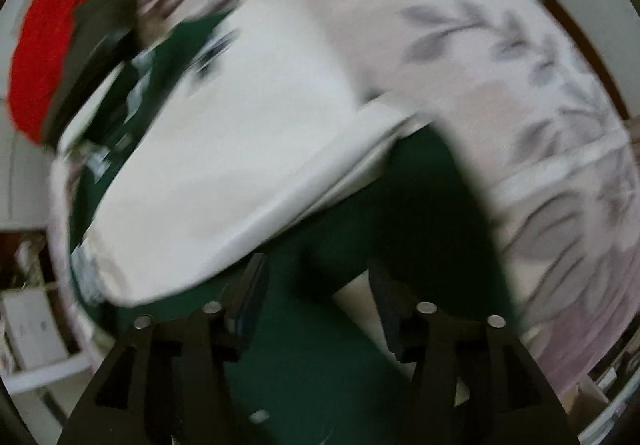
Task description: Fold large clothes
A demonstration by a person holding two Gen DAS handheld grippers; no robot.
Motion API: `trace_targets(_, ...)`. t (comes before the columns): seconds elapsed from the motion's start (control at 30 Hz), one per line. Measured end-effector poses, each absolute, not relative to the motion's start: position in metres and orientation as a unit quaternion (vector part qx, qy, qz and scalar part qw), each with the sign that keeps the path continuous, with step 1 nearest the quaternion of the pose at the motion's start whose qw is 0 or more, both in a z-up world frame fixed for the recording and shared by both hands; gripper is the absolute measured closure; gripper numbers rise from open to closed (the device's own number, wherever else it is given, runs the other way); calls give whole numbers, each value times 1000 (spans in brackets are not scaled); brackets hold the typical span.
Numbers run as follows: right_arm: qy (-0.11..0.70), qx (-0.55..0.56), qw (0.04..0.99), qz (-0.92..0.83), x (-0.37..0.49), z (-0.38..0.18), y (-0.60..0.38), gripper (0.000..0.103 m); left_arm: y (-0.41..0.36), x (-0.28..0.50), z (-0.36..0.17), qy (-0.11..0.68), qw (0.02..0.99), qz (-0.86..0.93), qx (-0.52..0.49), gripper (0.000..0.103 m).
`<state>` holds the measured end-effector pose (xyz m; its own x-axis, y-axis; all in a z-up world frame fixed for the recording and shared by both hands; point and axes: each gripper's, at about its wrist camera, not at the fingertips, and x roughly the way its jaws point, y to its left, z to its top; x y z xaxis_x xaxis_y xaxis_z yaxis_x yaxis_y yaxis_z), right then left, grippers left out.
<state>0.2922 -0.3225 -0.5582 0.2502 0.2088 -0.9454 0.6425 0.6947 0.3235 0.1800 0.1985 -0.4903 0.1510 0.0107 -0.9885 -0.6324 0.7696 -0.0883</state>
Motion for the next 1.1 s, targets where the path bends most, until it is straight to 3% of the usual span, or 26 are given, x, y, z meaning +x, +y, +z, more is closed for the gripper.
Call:
trace_targets(0.2,611,339,713,-62,349,-559,-208,46,277,84,-541,527,645,267,-484,2)
trace_targets(0.27,619,318,716,-47,365,-562,-173,46,301,61,-562,483,630,308,-524,14)
trace_targets(0.33,623,301,721,-40,397,-564,-157,46,320,49,-579,449,615,337,-554,39)
trace_targets(0.4,628,286,723,-33,406,-568,-133,46,334,48,-586,429,608,363,-561,55)
trace_targets(0.47,635,273,722,-33,409,-570,-117,46,341,52,-579,418,621,384,-540,79)
trace_targets(0.5,637,271,721,-34,413,-572,-112,46,349,56,-575,415,640,382,-523,99)
trace_targets(0.53,638,270,720,-33,414,-573,-108,46,354,58,-573,414,650,381,-511,101)
trace_targets(0.67,640,261,722,-32,423,-572,-94,46,388,48,-570,396,648,354,-545,101)
trace_targets(0.77,642,264,719,-32,422,-573,-94,46,380,36,-563,388,637,280,-604,95)
trace_targets(0.8,643,267,717,-32,421,-574,-94,46,373,29,-563,393,626,259,-621,83)
trace_targets(0.83,645,271,713,-32,419,-575,-94,46,363,21,-565,395,613,240,-641,58)
trace_targets(0.9,648,276,709,-37,421,-579,-90,46,345,8,-569,393,586,225,-672,37)
trace_targets(1.1,651,274,707,-40,417,-584,-91,46,321,22,-595,391,580,203,-685,37)
